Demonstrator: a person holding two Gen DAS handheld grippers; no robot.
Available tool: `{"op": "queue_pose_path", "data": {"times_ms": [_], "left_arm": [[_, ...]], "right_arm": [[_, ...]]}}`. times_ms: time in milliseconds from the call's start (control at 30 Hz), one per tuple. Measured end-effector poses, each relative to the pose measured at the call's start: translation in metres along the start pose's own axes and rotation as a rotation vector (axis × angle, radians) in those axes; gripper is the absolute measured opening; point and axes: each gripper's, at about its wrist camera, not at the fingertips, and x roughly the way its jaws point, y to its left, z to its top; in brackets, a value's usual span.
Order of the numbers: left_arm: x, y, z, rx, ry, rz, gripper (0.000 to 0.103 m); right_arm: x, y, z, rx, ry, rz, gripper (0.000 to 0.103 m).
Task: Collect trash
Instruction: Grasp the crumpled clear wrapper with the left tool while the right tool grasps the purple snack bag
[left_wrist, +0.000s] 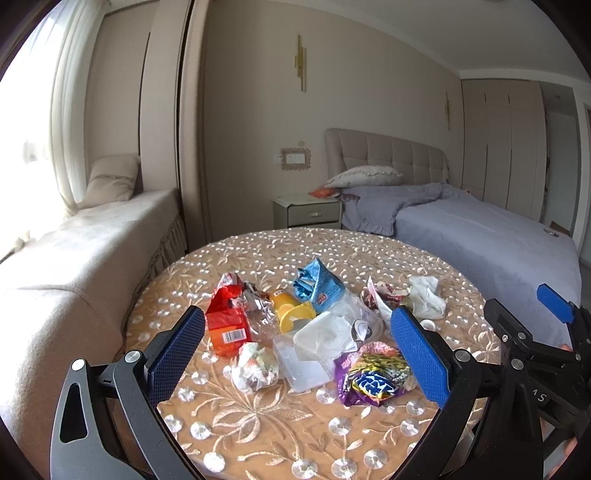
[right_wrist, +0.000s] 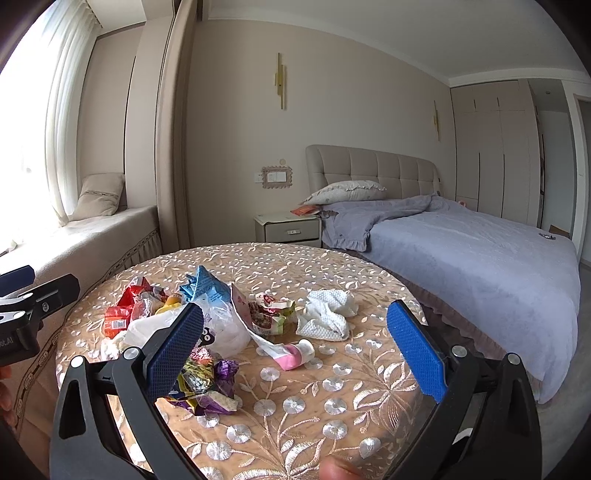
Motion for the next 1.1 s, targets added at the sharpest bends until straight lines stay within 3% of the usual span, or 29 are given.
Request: {"op": "queue_pose_path", "data": {"times_ms": [100, 333, 567, 800, 1000, 1100], "left_arm": [[0.0, -0.003, -0.001, 0.033, -0.039, 0.016, 0.098], [0.014, 0.008, -0.009, -0.053, 0.026, -0.055, 0.098], [0.025, 0.011, -0.022, -0.024, 0.063, -0.034, 0.098], [0.046, 0.027, -0.039, 0.001, 0.126, 0.011, 0.098], [0.079, 0.037, -0.052, 0.07, 0.201, 0.077, 0.098], [0.099, 0.043, -0.058, 0.073, 0.238, 0.069, 0.098]], "right_arm": [[0.0, -0.003, 0.0, 0.017, -0.018, 0.024, 0.099], [0.011, -0.006, -0.003, -0.006, 0.026, 0.023, 0.099], [0.019, -0.004, -0.009, -0.02, 0.056, 0.07, 0.099], [0.028, 0.026, -0.024, -0.11, 0.101, 0.152, 0.099], [0.054, 0.054, -0.04, -0.15, 0.21, 0.227, 0.099], [0.069, 0.064, -0.045, -0.153, 0.257, 0.241, 0.099]]}}
